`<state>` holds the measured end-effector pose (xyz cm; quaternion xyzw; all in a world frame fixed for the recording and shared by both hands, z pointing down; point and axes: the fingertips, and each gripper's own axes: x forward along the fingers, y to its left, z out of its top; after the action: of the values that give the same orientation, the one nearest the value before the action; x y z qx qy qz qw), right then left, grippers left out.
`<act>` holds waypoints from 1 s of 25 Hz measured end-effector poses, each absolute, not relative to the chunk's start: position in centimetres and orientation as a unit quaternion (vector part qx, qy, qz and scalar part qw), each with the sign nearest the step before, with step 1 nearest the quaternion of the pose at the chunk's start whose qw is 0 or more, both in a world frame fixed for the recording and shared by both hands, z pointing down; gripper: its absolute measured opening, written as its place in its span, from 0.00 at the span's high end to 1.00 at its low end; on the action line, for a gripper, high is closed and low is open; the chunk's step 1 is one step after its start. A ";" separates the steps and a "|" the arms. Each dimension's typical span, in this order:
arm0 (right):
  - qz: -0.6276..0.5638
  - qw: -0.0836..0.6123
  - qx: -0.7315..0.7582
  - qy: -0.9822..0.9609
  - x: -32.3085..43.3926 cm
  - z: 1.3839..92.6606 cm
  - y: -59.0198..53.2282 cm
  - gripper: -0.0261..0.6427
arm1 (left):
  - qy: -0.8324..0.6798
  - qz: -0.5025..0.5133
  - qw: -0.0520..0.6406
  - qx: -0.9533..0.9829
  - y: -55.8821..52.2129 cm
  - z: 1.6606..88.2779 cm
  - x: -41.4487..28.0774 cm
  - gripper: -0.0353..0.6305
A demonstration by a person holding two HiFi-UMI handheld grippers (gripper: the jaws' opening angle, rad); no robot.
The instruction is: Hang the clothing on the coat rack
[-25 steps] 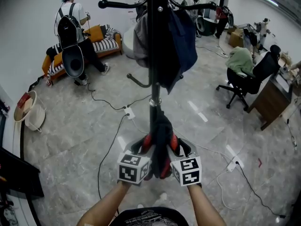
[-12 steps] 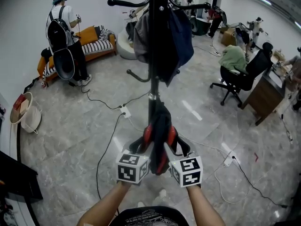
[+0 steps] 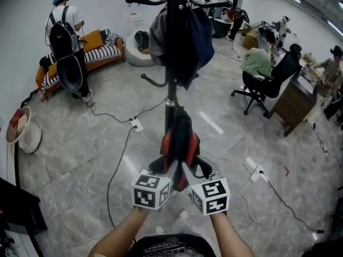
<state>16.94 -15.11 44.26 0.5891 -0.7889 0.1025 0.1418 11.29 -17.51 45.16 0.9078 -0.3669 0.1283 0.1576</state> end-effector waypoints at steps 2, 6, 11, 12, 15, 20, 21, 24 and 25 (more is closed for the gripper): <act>0.107 0.141 0.591 -0.787 16.8 44.0 -14.4 0.72 | -0.360 0.132 0.155 0.910 -16.5 45.0 11.6 0.72; 0.104 0.130 0.595 -0.786 16.4 43.0 -13.0 0.76 | -0.353 0.129 0.153 0.914 -14.9 44.4 11.9 0.72; 0.106 0.120 0.602 -0.782 15.6 42.4 -11.6 0.83 | -0.353 0.130 0.150 0.914 -13.4 44.0 11.2 0.75; 0.105 0.118 0.603 -0.782 15.3 42.2 -11.3 0.85 | -0.355 0.129 0.151 0.914 -13.3 43.9 10.9 0.78; 0.103 0.113 0.603 -0.783 14.8 41.8 -10.7 0.88 | -0.359 0.122 0.150 0.913 -12.7 43.6 10.3 0.86; 0.099 0.105 0.601 -0.786 14.1 41.3 -10.1 0.91 | -0.371 0.109 0.134 0.913 -12.1 42.9 9.7 0.93; 0.098 0.104 0.601 -0.786 14.0 41.1 -10.1 0.92 | -0.371 0.107 0.132 0.913 -12.1 42.7 9.7 0.94; 0.096 0.105 0.600 -0.787 13.9 40.9 -9.8 0.95 | -0.367 0.106 0.128 0.915 -11.8 42.3 9.7 0.94; 0.096 0.105 0.600 -0.788 13.8 40.8 -9.8 0.96 | -0.366 0.106 0.127 0.916 -11.7 42.2 9.7 0.94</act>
<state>13.77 -9.77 40.82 0.5995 -0.7877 0.0959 0.1046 9.72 -11.71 42.20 0.9158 -0.3662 0.1058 0.1266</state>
